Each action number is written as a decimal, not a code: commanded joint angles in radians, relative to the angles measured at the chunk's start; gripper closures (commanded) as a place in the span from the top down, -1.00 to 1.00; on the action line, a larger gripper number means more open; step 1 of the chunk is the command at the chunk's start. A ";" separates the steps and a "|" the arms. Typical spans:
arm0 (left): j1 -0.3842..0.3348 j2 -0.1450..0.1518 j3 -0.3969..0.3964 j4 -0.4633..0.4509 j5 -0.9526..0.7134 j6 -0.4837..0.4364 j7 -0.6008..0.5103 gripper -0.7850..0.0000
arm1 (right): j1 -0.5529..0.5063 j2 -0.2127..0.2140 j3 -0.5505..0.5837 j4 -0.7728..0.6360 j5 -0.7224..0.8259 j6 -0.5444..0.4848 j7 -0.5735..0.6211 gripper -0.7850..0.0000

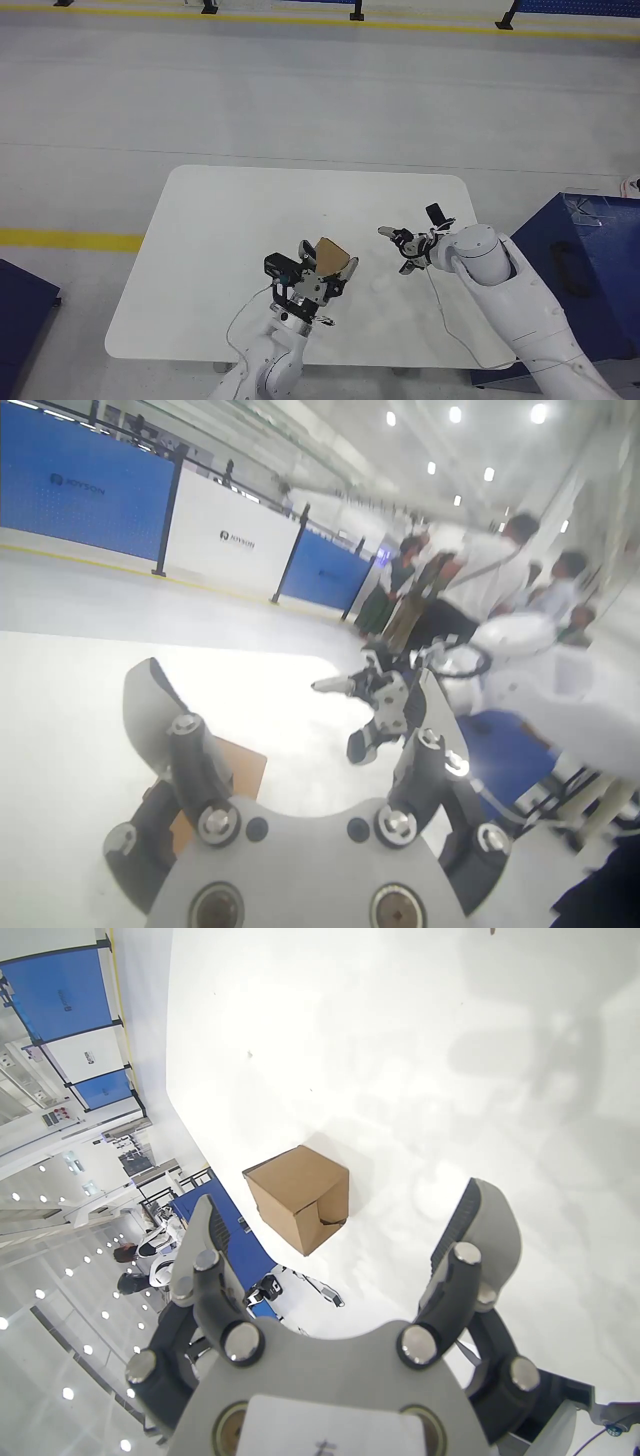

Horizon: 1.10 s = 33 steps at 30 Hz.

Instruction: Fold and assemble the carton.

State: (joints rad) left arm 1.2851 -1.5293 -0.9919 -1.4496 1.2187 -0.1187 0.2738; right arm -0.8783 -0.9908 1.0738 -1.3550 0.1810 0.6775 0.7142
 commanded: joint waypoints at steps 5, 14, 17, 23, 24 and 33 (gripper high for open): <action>-0.138 -0.029 0.054 0.149 -0.004 0.142 -0.235 -1.00 | 0.000 0.000 0.000 0.000 0.000 0.000 0.000 1.00; -0.141 -0.039 0.066 0.141 -0.018 0.197 -0.291 -1.00 | 0.000 0.000 0.000 0.000 0.000 0.000 0.000 1.00; -0.127 -0.038 0.063 0.134 -0.017 0.195 -0.303 -1.00 | 0.000 0.000 0.000 0.000 0.000 0.000 0.000 1.00; -0.141 -0.041 0.054 0.182 -0.014 0.228 -0.356 -1.00 | 0.000 0.000 0.000 0.000 0.000 0.000 0.000 1.00; -0.145 -0.042 0.055 0.186 -0.010 0.233 -0.358 -1.00 | 0.000 0.000 0.000 0.000 0.000 0.000 0.000 1.00; -0.122 -0.042 0.051 0.141 0.000 0.222 -0.309 -1.00 | 0.000 0.000 0.000 0.000 0.000 0.000 0.000 1.00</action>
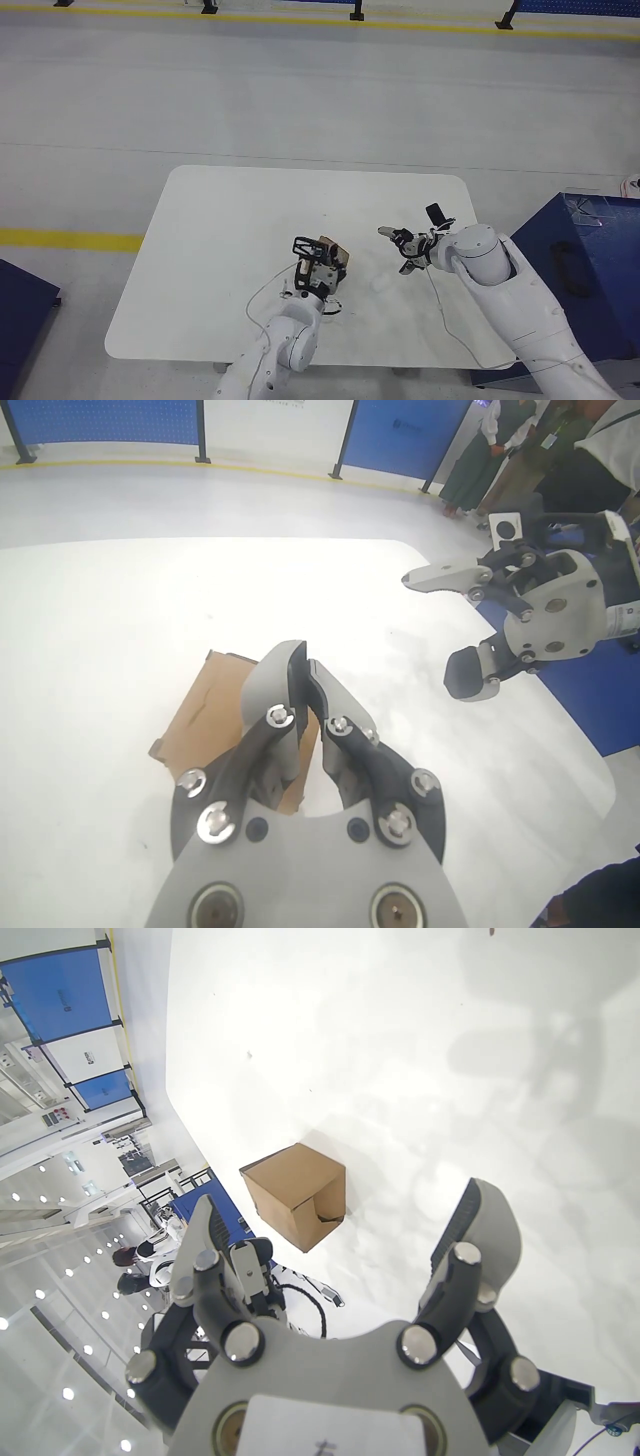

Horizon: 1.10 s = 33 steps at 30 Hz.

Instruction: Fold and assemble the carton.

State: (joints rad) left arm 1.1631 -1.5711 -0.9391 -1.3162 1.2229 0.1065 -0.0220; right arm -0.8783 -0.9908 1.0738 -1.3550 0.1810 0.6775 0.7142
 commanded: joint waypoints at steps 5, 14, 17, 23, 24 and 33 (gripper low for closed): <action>-0.030 -0.005 -0.003 0.059 -0.014 0.009 -0.058 -1.00 | 0.000 0.000 0.000 0.000 0.000 0.000 0.000 1.00; -0.013 -0.005 -0.012 0.043 -0.010 -0.004 -0.026 -1.00 | 0.000 0.000 0.000 0.000 0.000 0.000 0.000 1.00; -0.029 -0.008 -0.012 0.070 -0.010 0.008 -0.056 -1.00 | 0.000 0.000 0.000 0.000 0.000 0.000 0.000 1.00; 0.011 -0.001 -0.018 -0.020 0.039 -0.010 0.058 -1.00 | 0.000 0.000 0.000 0.000 0.000 0.000 0.000 1.00; 0.028 0.002 -0.024 -0.050 0.054 -0.017 0.085 -1.00 | 0.000 0.000 0.000 0.000 0.000 0.000 0.000 1.00; 0.197 0.038 -0.098 -0.272 0.201 -0.006 0.232 1.00 | 0.000 0.000 0.000 0.000 0.000 0.000 0.000 1.00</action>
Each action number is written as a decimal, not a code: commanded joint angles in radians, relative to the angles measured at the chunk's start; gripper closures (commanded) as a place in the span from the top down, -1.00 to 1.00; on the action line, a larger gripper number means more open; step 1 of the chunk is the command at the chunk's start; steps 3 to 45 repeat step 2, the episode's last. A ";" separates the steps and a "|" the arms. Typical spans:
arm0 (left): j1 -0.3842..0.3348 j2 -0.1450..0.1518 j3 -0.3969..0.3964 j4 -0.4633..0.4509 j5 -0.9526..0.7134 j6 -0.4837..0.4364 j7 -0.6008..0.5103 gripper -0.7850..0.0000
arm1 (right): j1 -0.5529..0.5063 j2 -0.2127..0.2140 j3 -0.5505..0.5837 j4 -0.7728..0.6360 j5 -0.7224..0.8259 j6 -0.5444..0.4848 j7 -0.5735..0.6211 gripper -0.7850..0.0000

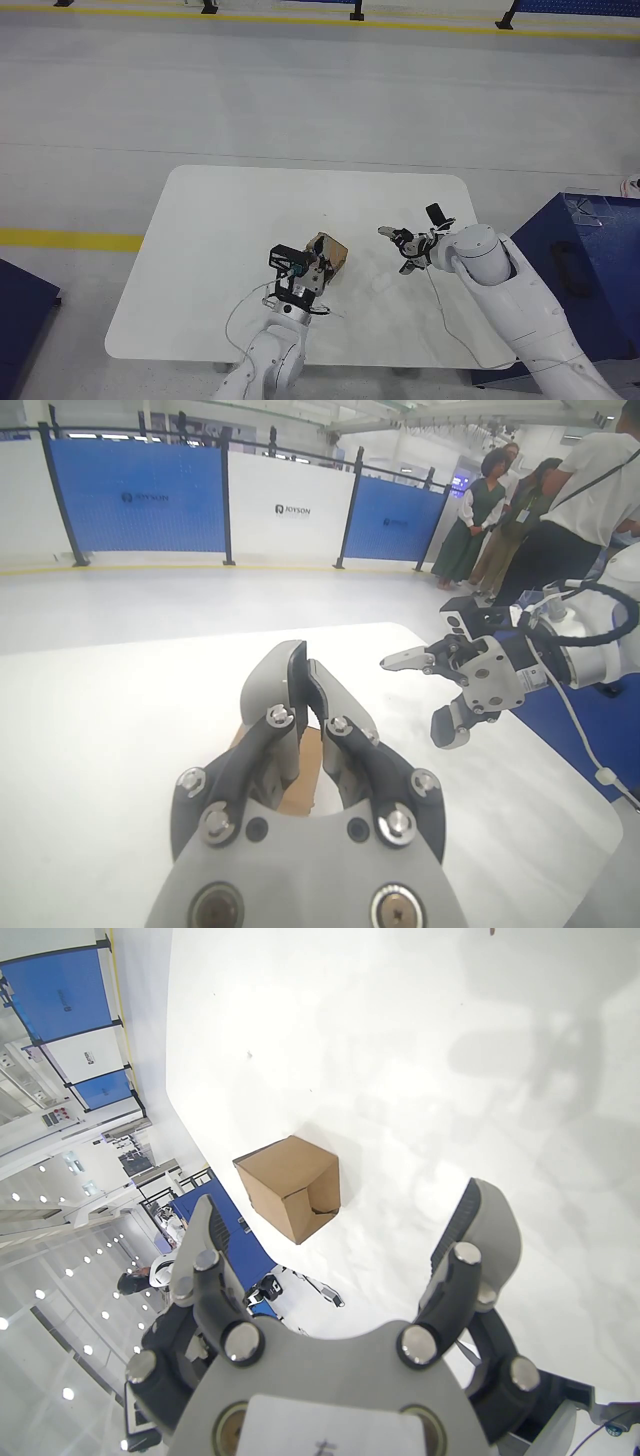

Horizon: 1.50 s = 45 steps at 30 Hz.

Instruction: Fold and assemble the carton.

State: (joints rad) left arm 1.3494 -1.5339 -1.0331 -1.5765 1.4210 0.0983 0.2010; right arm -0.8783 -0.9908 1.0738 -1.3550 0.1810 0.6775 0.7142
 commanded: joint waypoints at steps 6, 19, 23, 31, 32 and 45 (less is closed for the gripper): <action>0.012 0.002 -0.005 -0.014 0.005 0.002 0.009 -0.97 | 0.000 0.000 0.000 0.000 0.000 0.000 0.000 1.00; 0.012 0.002 -0.005 -0.014 0.005 0.002 0.009 -0.97 | 0.000 0.000 0.000 0.000 0.000 0.000 0.000 1.00; 0.012 0.002 -0.005 -0.014 0.005 0.002 0.009 -0.97 | 0.000 0.000 0.000 0.000 0.000 0.000 0.000 1.00; 0.012 0.002 -0.005 -0.014 0.005 0.002 0.009 -0.97 | 0.000 0.000 0.000 0.000 0.000 0.000 0.000 1.00; 0.012 0.002 -0.005 -0.014 0.005 0.002 0.009 -0.97 | 0.000 0.000 0.000 0.000 0.000 0.000 0.000 1.00; 0.012 0.002 -0.005 -0.014 0.005 0.002 0.009 -0.97 | 0.000 0.000 0.000 0.000 0.000 0.000 0.000 1.00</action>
